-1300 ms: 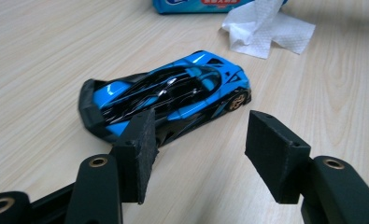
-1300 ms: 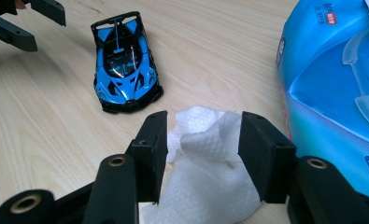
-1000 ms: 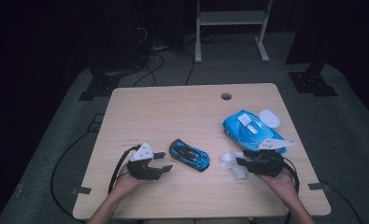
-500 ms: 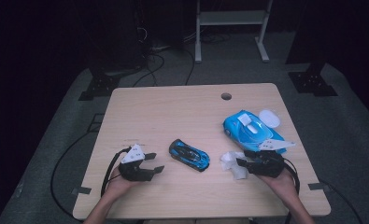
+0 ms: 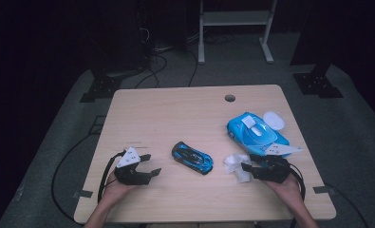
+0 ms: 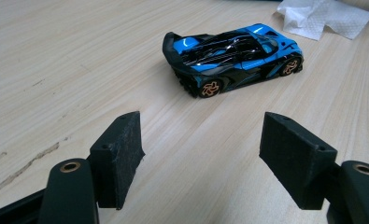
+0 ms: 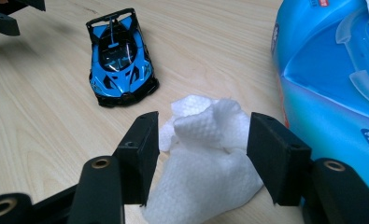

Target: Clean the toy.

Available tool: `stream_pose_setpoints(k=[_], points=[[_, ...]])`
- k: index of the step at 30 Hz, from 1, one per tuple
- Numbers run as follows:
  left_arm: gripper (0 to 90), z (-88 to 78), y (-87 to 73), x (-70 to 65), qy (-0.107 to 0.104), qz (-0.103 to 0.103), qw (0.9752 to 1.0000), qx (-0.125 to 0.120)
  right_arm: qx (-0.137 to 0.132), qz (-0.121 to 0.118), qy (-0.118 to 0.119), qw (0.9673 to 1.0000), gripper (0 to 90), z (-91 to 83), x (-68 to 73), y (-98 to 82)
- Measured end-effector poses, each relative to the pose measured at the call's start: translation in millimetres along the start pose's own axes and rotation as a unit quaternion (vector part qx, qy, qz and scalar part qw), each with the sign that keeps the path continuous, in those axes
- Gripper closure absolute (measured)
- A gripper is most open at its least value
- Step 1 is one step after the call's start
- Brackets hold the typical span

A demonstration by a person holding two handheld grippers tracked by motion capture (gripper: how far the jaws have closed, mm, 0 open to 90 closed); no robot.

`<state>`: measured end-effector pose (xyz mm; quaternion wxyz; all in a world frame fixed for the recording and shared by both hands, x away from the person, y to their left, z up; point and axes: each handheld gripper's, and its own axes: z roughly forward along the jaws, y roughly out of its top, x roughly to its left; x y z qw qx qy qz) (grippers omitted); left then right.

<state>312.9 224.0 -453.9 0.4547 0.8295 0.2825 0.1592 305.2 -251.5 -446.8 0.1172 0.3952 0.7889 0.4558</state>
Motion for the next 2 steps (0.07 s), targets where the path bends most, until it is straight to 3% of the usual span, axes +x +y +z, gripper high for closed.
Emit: stream_pose_setpoints(k=[2], points=[[28.4, -0.8, -0.5, 0.7, 0.004, 0.001, 1.0, 0.002, 0.0, -0.001, 0.0, 1.0, 42.2, 0.2, -0.2, -1.3]])
